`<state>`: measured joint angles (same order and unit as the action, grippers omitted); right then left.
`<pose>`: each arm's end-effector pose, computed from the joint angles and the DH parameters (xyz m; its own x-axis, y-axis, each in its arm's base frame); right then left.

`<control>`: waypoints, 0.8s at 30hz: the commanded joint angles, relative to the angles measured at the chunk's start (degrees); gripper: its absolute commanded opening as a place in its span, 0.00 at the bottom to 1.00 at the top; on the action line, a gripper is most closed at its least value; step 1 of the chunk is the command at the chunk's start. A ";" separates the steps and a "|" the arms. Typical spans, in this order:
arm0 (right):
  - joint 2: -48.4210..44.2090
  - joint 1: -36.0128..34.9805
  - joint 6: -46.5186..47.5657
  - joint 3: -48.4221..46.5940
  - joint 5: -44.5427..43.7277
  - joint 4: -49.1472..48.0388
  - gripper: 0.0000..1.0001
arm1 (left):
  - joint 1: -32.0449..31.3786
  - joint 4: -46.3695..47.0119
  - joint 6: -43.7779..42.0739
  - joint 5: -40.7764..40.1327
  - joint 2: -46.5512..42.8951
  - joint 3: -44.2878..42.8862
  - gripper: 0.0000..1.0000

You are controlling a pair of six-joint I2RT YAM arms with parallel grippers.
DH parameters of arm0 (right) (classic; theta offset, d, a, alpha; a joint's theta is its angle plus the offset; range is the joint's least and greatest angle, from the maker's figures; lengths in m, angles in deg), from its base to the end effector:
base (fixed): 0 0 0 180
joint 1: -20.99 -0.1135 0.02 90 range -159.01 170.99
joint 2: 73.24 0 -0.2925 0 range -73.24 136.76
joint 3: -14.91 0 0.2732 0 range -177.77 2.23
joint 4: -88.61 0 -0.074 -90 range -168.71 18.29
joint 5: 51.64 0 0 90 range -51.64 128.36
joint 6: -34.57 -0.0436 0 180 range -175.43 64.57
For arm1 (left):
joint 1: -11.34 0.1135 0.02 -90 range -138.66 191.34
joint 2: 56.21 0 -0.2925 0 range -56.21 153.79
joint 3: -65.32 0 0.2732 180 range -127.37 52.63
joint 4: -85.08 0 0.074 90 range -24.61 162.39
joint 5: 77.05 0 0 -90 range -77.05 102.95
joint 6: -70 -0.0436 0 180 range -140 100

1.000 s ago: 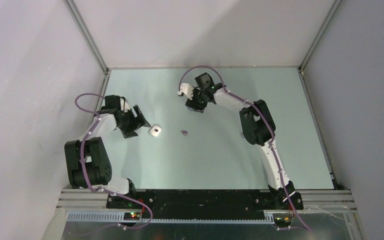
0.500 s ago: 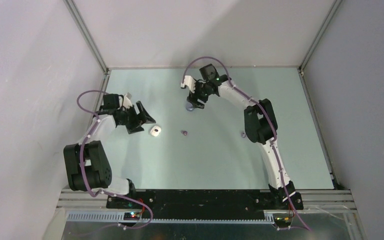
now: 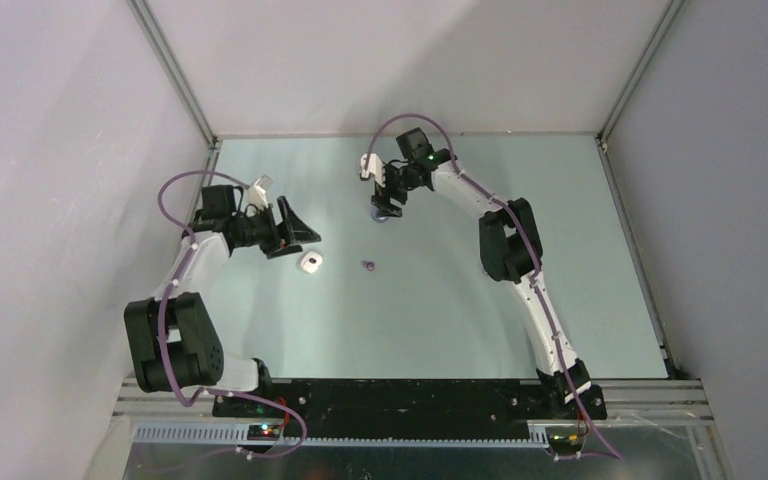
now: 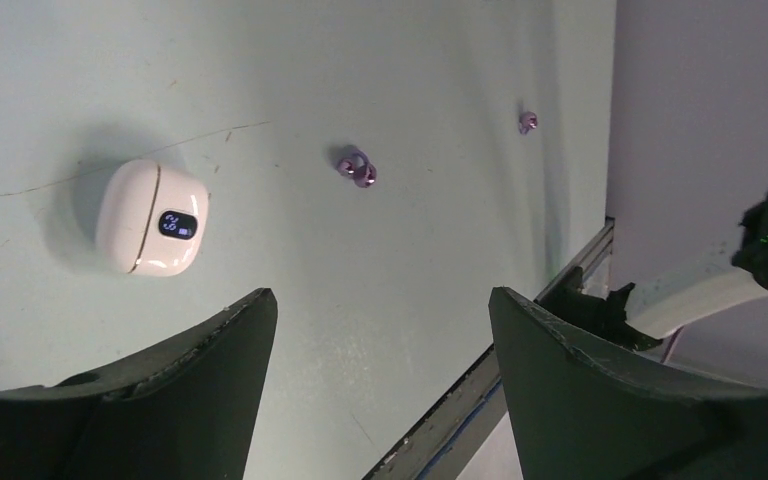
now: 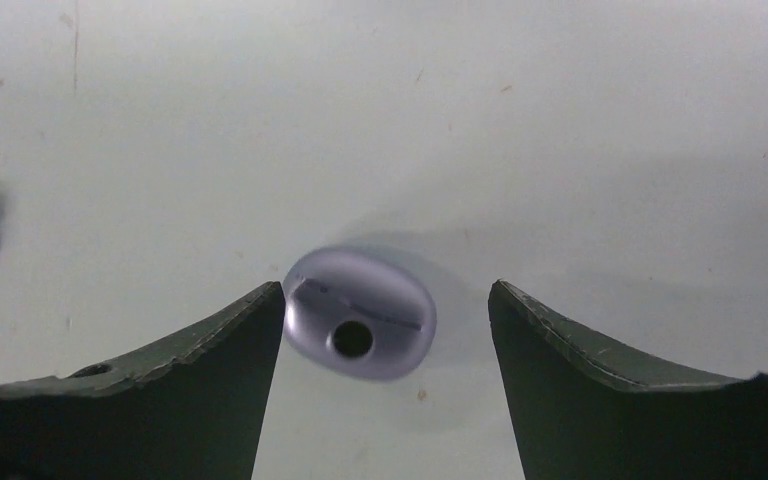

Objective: Insert the wireless bluetooth earbuds into the charging case
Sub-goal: Move the charging case to the center of the board.

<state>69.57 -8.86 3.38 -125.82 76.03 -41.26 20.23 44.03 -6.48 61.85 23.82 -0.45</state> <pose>0.5007 0.3180 0.1946 0.2599 -0.6316 -0.7305 -0.9586 -0.0775 -0.2741 0.2941 0.0128 0.2499 -0.8652 -0.2909 -0.4085 0.1233 0.6662 -0.7355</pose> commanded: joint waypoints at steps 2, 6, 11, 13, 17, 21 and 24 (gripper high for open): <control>3.06 0.29 -17.32 -7.09 5.87 -10.30 0.79 | 0.18 1.78 0.73 5.54 -1.79 -0.93 0.83; 3.64 -0.06 -24.27 -5.11 0.26 -18.67 0.79 | 0.17 3.66 2.72 5.66 -1.97 0.34 0.82; 5.01 -3.05 -12.54 -2.32 -17.39 -22.64 0.76 | 0.21 5.91 5.71 5.04 -1.78 0.46 0.80; 5.45 -3.49 -8.08 -1.46 -20.61 -22.30 0.75 | 0.17 6.81 6.80 4.98 -1.54 0.13 0.80; 5.41 -3.17 -5.29 -0.90 -22.36 -20.85 0.74 | 0.17 8.63 8.56 5.17 -1.17 -0.46 0.80; 4.06 -2.62 -4.49 0.00 -21.98 -18.33 0.72 | 0.17 9.70 9.27 5.35 -0.70 -0.41 0.79; 0.47 -2.43 -2.85 5.27 -21.23 -17.96 0.71 | 0.15 10.38 9.66 5.47 -0.24 -0.23 0.79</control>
<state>74.51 -12.27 -2.78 -125.47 55.94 -60.12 20.23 51.55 1.52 65.72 23.62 -0.21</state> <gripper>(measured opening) 0.718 0.795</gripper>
